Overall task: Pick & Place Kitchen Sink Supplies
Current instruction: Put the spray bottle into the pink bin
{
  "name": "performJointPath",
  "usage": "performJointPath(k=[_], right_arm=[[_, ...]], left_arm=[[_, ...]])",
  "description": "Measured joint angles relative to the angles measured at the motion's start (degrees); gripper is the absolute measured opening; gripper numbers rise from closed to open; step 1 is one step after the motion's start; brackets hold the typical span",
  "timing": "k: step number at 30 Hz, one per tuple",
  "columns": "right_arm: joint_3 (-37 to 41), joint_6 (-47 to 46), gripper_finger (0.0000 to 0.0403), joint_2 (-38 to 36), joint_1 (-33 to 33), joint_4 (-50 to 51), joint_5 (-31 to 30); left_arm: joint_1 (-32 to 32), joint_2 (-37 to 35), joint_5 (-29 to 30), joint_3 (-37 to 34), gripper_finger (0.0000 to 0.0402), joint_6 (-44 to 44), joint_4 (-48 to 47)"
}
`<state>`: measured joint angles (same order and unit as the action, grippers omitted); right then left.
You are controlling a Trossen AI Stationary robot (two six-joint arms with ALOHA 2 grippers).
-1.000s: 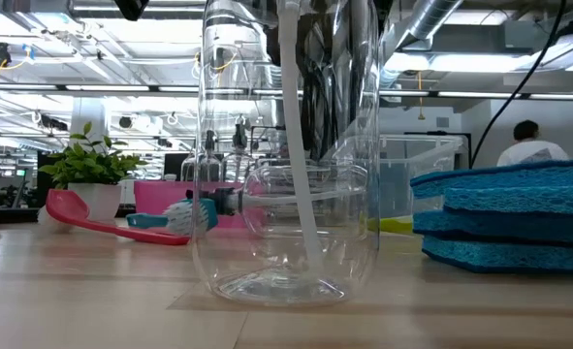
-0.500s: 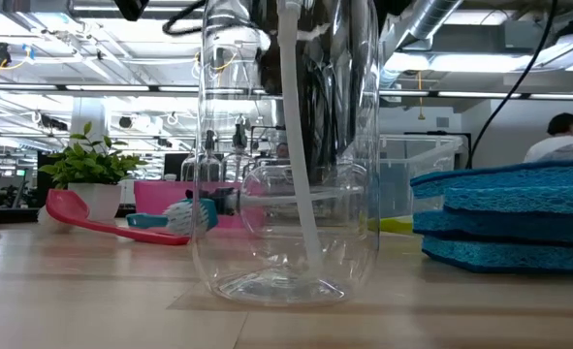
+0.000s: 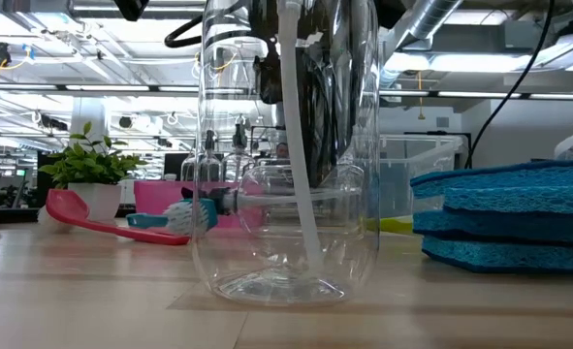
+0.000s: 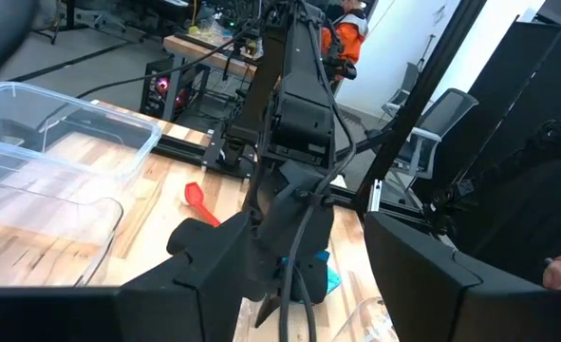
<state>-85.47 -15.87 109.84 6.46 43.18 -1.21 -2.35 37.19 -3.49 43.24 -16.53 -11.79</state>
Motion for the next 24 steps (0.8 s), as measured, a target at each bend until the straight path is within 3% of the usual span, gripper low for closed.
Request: performJointPath(k=[15, 24], right_arm=[[0.09, 0.98, 0.0317, 0.09, 0.01, -0.37, -0.26], [0.10, 1.12, 0.0336, 0.11, 0.02, -0.39, -0.17]], left_arm=[[-0.01, 0.00, 0.00, 0.00, 0.0210, 0.00, 0.01], [0.00, 0.00, 0.00, 0.00, 0.0210, 0.00, 0.02]])
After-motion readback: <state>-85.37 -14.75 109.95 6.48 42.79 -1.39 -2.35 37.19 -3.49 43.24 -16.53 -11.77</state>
